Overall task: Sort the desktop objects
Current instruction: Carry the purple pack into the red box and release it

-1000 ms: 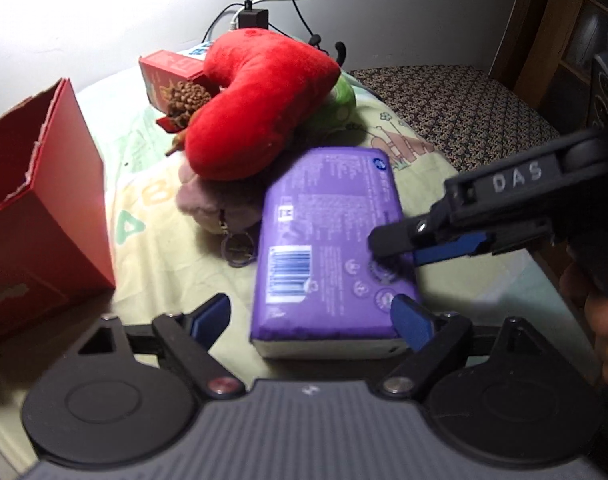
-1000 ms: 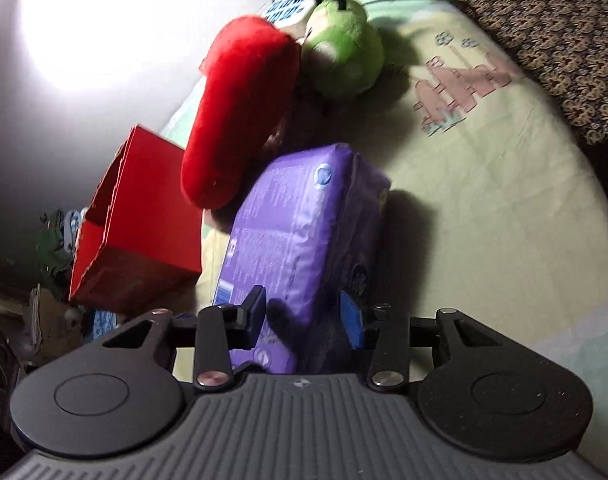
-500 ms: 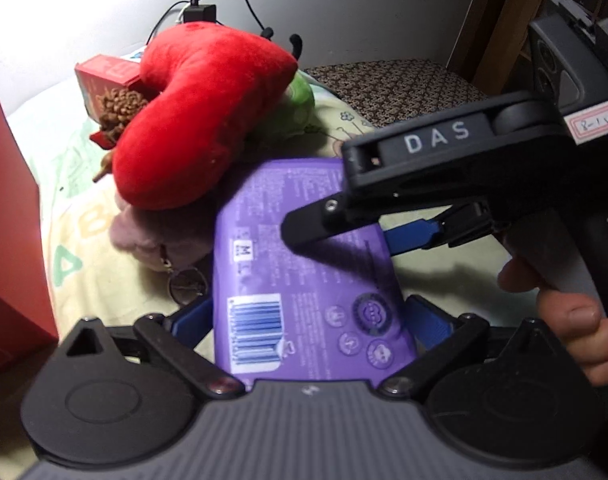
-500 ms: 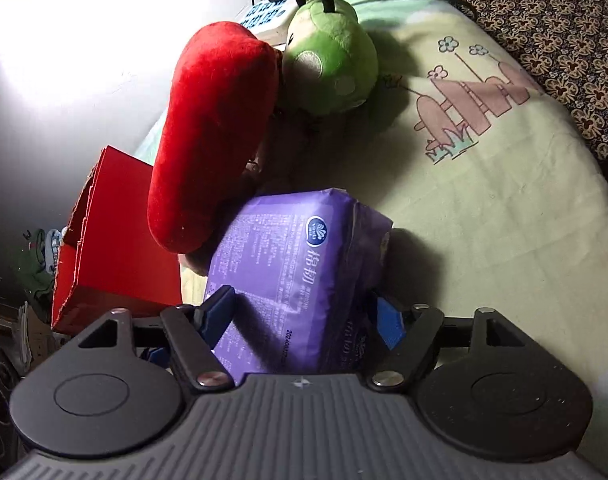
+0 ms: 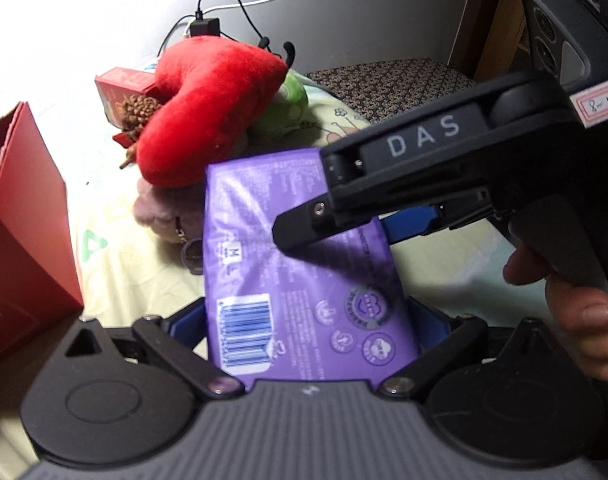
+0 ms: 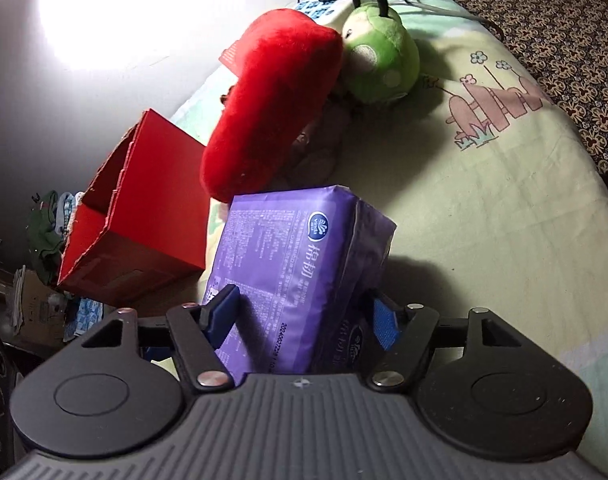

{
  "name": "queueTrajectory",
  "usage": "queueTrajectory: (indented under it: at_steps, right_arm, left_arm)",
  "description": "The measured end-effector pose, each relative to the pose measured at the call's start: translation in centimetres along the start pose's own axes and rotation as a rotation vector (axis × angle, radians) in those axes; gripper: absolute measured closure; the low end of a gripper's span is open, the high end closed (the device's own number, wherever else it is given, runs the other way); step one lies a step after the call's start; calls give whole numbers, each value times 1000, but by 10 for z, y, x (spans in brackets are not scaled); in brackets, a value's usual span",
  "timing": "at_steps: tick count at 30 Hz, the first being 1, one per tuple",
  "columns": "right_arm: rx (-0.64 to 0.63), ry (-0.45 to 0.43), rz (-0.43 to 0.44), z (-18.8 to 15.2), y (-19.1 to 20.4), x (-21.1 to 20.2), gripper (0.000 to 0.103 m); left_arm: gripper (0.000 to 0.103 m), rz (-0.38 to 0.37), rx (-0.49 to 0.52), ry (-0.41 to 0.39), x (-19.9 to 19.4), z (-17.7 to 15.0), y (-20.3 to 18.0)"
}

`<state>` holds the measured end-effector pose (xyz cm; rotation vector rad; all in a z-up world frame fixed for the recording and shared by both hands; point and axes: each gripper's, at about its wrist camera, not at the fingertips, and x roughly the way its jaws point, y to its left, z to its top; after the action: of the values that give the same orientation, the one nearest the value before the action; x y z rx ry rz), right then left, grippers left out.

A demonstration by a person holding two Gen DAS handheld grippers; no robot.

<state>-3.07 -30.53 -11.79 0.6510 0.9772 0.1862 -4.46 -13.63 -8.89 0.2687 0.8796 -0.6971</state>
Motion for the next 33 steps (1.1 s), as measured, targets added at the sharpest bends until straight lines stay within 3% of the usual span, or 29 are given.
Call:
queueTrajectory:
  at_steps: [9,17,24,33]
  right_arm:
    - [-218,-122,61,13,84,-31,32]
    - [-415,-228,126,46,187,-13,32]
    - [-521,-259,111,67,259,46,32]
    - [-499,-141,43,86,272,134,34]
  left_arm:
    - [4,111,-38,-147,-75,15,27]
    - [4,226,-78,-246,-124,39,107]
    - [4,248,-159,-237,-119,52,200]
    - [4,189,-250,-96,-62,44,277]
